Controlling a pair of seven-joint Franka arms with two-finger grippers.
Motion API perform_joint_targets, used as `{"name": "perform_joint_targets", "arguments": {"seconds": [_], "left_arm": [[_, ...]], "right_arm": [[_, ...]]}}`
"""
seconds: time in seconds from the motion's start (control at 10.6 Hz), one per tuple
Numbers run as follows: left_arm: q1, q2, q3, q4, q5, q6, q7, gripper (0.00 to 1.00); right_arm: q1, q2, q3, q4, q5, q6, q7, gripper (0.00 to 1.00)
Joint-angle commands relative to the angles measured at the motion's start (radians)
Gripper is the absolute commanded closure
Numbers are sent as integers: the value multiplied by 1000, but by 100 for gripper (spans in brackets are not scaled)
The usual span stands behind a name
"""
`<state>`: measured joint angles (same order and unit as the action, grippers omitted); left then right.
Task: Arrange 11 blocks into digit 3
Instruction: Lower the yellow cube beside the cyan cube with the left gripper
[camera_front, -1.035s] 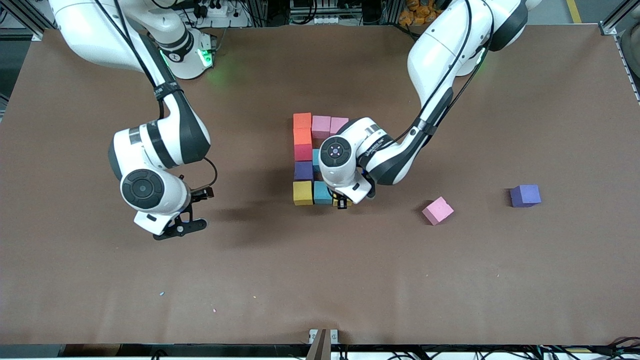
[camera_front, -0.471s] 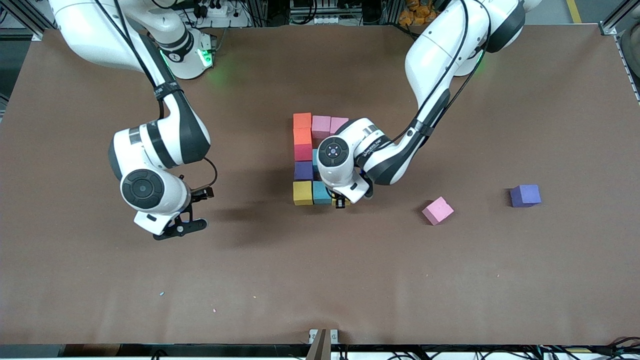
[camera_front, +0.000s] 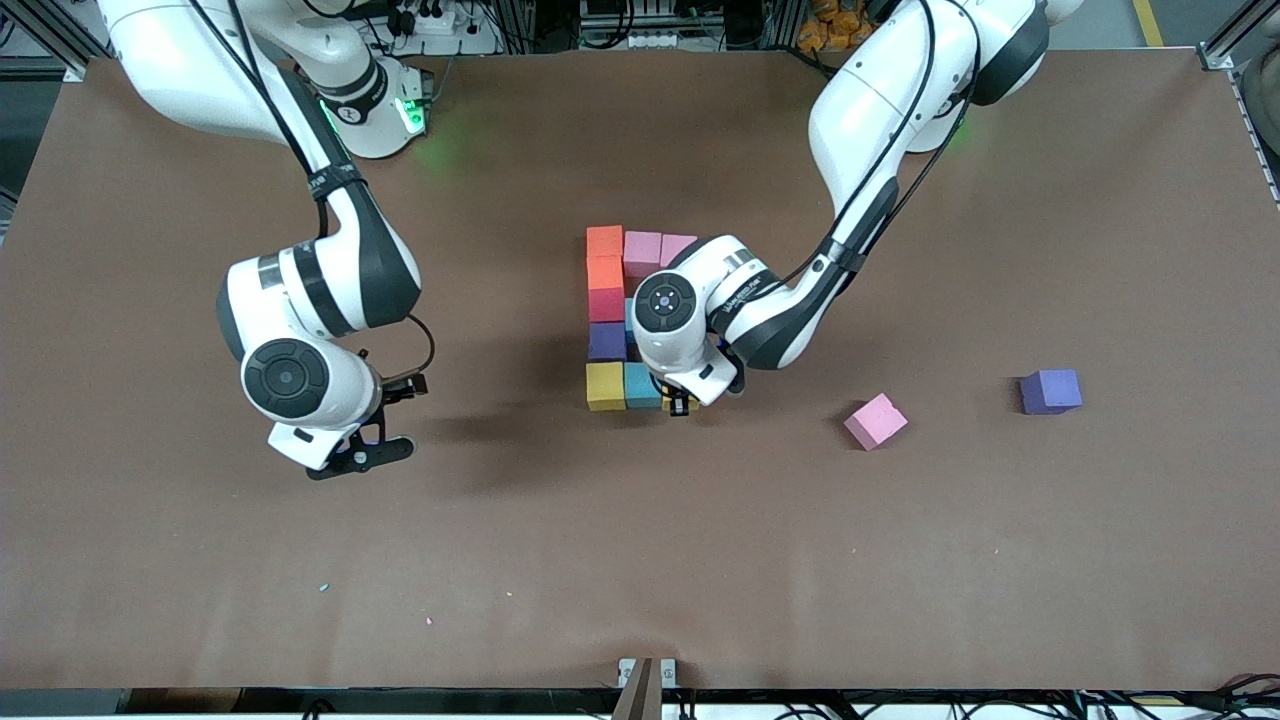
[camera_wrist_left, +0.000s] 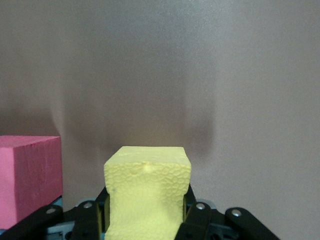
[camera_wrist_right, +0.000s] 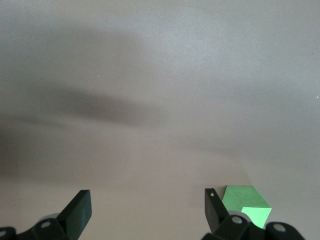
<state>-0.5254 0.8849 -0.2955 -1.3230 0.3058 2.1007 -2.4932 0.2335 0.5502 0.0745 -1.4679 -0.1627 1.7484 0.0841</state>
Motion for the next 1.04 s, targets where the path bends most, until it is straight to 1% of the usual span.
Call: {"name": "perform_joint_targets", "arguments": {"seconds": [0.0,0.09,0.19,0.28,0.47,0.66,0.75,0.94], "left_arm": [[-15,11,12,21,-19,7,-12,86],[-15,11,13,19,-19,8,-12,85],[-15,11,13,19,-19,9,-12,80],[-16,11,12,18,-19,9,-12,71],[-15,9,13,18,-19,7,-10,48],[-15,8,13,16,-17,7,2,2],[-15,5,12,16,-14,7,13,0],[-15,0,12,15,-14,4,16,0]], "right_arm": [[-3,-27,4,-25,14,-4,-14,0],[-3,-27,2,-25,14,-4,-12,0],[-3,-27,4,-25,12,-4,-12,0],[-3,-27,4,-25,12,-4,-12,0],[-3,-27,2,-23,14,-4,-14,0],[-3,-27,4,-25,12,-4,-12,0],[-3,-27,2,-23,12,-4,-12,0],[-3,-29,2,-23,12,-4,-12,0]]}}
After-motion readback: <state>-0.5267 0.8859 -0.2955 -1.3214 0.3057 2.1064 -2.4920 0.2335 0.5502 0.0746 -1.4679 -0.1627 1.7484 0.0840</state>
